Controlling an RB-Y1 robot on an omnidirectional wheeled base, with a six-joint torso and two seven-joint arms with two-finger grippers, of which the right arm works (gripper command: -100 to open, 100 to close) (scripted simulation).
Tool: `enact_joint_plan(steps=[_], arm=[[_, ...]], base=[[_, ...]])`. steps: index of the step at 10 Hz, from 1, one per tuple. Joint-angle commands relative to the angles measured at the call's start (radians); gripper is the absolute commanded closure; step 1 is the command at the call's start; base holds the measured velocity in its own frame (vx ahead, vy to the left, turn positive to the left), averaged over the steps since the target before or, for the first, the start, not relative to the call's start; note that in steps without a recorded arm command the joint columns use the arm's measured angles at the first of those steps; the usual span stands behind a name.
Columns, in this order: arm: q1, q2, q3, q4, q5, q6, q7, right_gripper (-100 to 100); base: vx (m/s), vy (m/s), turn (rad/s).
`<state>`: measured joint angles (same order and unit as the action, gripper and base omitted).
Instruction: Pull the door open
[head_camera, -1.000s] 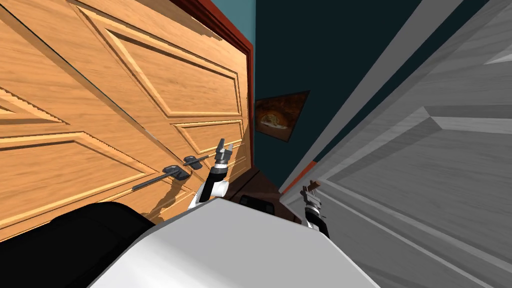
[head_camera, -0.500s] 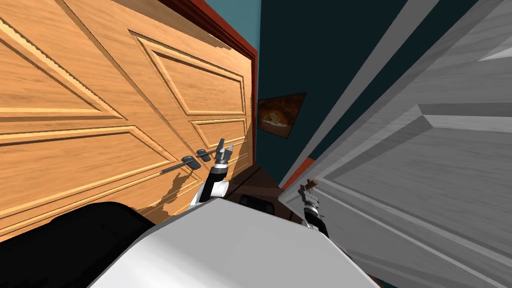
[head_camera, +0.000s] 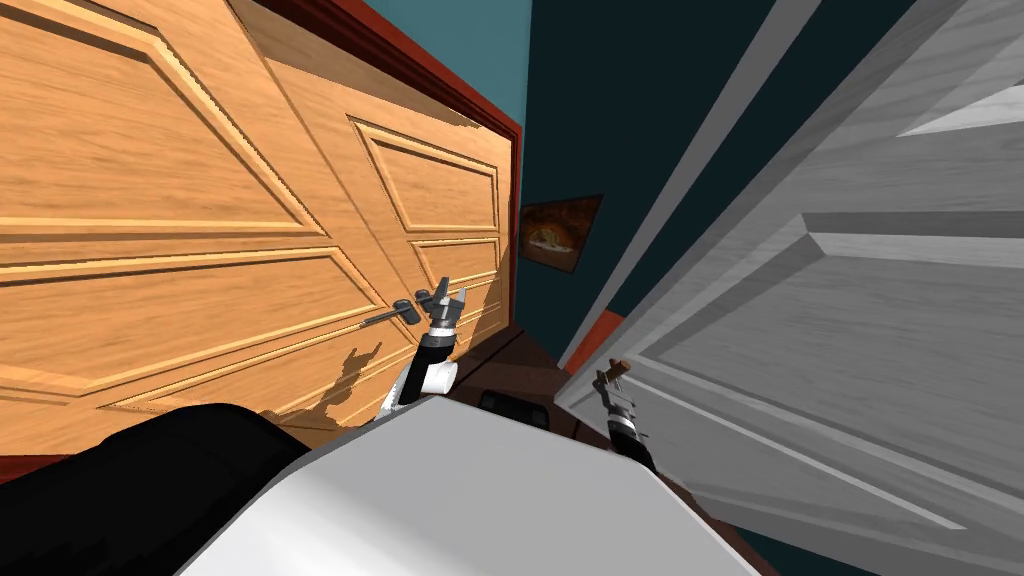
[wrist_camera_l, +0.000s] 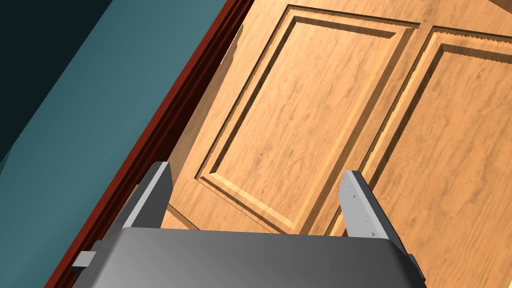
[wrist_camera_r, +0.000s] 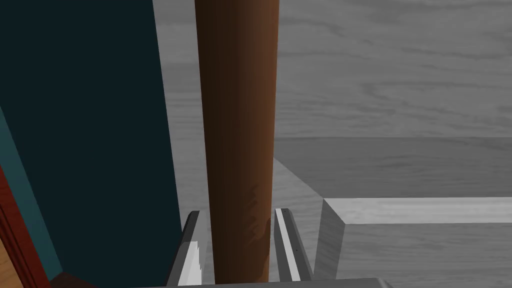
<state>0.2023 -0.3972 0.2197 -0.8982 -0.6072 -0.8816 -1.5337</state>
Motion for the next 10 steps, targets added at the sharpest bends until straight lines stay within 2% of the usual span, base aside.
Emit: enact_joint_plan(steps=[1,6,7,8,10], arm=[[0.011,-0.013,0.021,-0.006,0.012,-0.015,-0.02,100],[0.048,-0.06,0.085,-0.026,0.05,-0.056,-0.079,100],[0.051,-0.057,0.076,-0.038,0.045,-0.047,-0.068,100],[0.063,-0.07,0.095,-0.032,0.056,-0.068,-0.088,100],[0.075,-0.086,0.112,-0.027,0.067,-0.093,-0.108,100]], base=[[-0.254,-0.016,0.1],[-0.244,-0.043,0.096],[-0.11,-0.004,0.018],[-0.187,-0.032,0.126],[-0.23,-0.058,0.146]])
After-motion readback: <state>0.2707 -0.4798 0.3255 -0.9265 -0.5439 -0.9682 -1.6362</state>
